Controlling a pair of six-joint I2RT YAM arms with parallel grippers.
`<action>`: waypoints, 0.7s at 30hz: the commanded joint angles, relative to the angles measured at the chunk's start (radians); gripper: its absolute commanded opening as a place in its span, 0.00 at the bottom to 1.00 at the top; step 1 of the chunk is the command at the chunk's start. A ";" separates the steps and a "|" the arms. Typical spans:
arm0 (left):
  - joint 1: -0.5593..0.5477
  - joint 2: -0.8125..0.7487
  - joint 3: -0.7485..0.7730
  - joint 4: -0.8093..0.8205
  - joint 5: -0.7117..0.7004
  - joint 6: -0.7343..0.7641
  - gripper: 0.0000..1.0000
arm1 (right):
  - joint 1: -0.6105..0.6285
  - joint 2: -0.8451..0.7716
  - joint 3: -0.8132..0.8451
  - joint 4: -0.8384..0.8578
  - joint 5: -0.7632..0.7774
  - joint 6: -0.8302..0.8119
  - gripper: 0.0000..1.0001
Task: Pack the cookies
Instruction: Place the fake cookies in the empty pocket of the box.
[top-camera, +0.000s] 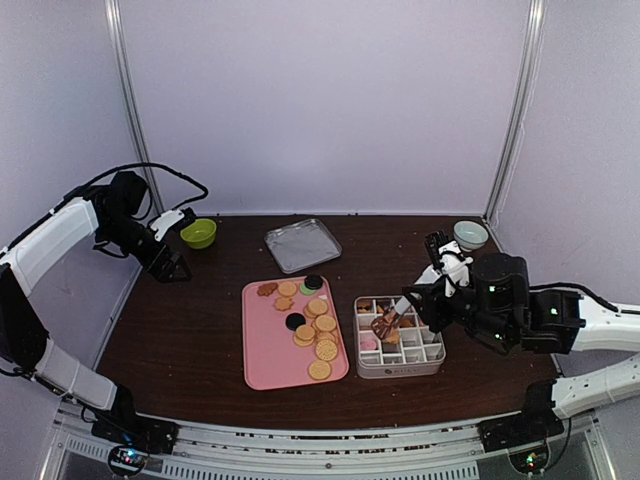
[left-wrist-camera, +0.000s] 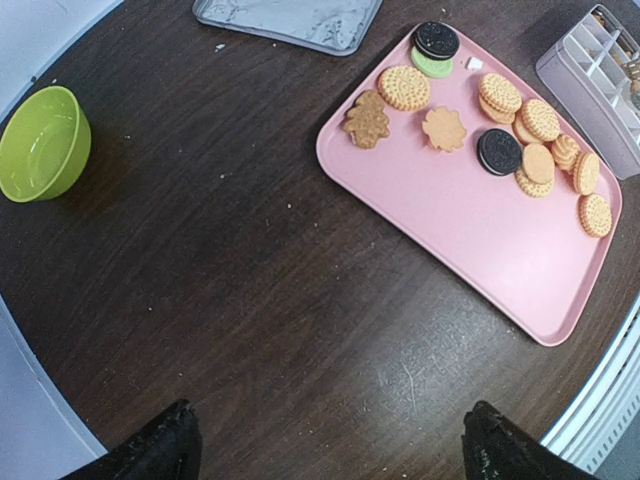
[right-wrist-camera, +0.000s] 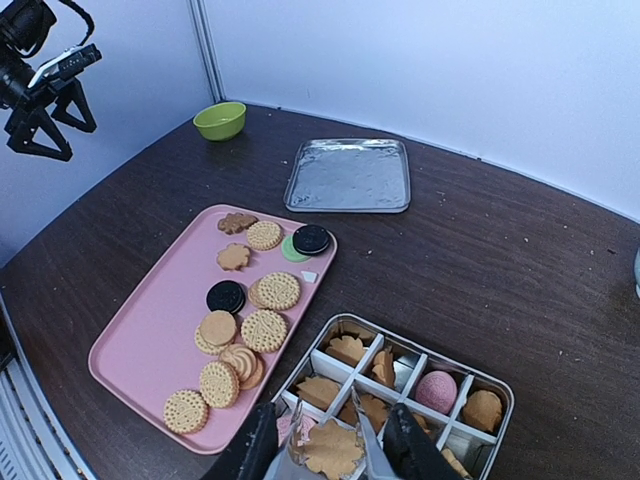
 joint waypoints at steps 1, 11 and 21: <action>0.008 0.000 0.029 0.003 0.023 0.012 0.94 | 0.004 0.005 0.046 0.009 0.021 -0.017 0.36; 0.007 0.003 0.033 -0.002 0.020 0.014 0.94 | 0.004 0.010 0.048 0.004 0.021 -0.022 0.39; 0.009 0.005 0.042 -0.006 0.016 0.015 0.94 | 0.004 0.038 0.103 0.013 0.028 -0.067 0.33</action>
